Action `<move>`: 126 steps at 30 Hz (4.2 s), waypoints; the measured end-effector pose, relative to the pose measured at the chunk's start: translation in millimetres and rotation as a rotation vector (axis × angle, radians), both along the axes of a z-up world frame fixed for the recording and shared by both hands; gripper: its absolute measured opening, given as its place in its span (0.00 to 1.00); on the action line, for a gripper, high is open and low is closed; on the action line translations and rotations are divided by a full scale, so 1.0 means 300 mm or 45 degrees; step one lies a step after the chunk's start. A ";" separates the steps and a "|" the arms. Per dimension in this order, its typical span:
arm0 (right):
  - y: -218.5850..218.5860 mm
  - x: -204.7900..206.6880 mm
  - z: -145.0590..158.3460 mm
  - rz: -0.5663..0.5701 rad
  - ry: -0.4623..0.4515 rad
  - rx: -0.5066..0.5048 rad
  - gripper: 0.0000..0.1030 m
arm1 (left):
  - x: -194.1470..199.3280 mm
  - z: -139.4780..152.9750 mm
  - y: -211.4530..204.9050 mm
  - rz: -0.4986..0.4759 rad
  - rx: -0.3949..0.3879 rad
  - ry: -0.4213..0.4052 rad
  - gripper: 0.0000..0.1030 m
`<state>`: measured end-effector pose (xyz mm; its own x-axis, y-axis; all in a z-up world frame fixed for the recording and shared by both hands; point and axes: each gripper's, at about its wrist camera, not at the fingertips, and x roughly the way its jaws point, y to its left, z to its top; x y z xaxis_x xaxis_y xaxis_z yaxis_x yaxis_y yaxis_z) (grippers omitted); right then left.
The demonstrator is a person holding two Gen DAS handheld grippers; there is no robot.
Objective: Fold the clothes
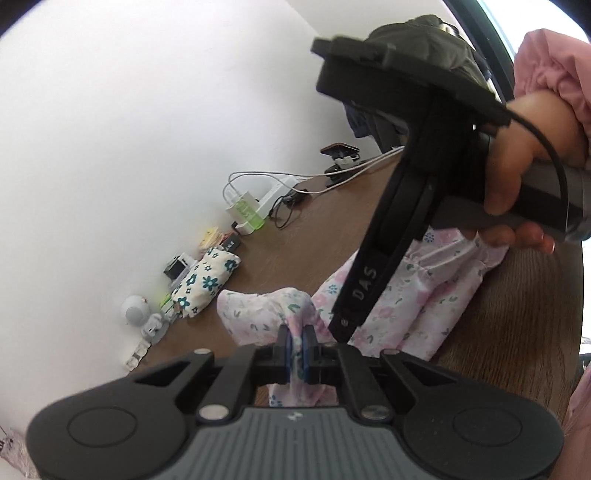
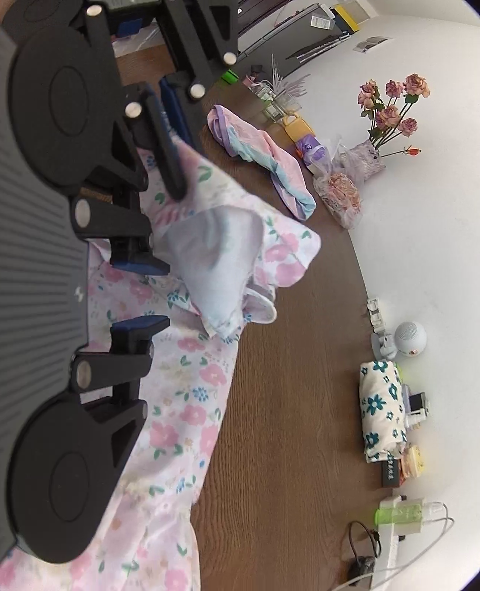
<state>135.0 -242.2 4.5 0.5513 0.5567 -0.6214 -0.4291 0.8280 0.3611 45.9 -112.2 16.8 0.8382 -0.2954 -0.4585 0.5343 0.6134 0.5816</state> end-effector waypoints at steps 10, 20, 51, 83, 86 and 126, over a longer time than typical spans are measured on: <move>-0.199 -0.074 0.109 -0.113 -0.154 0.140 0.38 | -0.009 -0.129 -0.162 -0.187 0.236 0.021 0.05; -0.114 0.099 0.005 -0.121 0.054 0.099 0.10 | -0.021 -0.127 -0.134 -0.201 0.084 0.119 0.16; -0.177 0.032 0.041 -0.203 -0.078 -0.034 0.04 | 0.126 -0.080 0.084 -0.021 -0.383 0.408 0.09; -0.116 0.058 -0.057 -0.178 -0.089 -0.214 0.33 | 0.110 -0.110 -0.031 -0.041 -0.190 0.345 0.10; -0.119 0.035 -0.036 -0.162 -0.120 -0.206 0.34 | 0.108 -0.109 -0.035 -0.036 -0.188 0.344 0.10; -0.257 0.017 -0.027 -0.237 0.000 0.044 0.34 | 0.219 -0.051 0.176 0.255 -0.761 0.710 0.49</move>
<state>140.1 -319.5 -3.6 0.6468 0.4659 -0.6037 -0.2697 0.8803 0.3904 111.8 -59.3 1.5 0.5975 -0.4901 -0.6346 0.4957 0.8479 -0.1882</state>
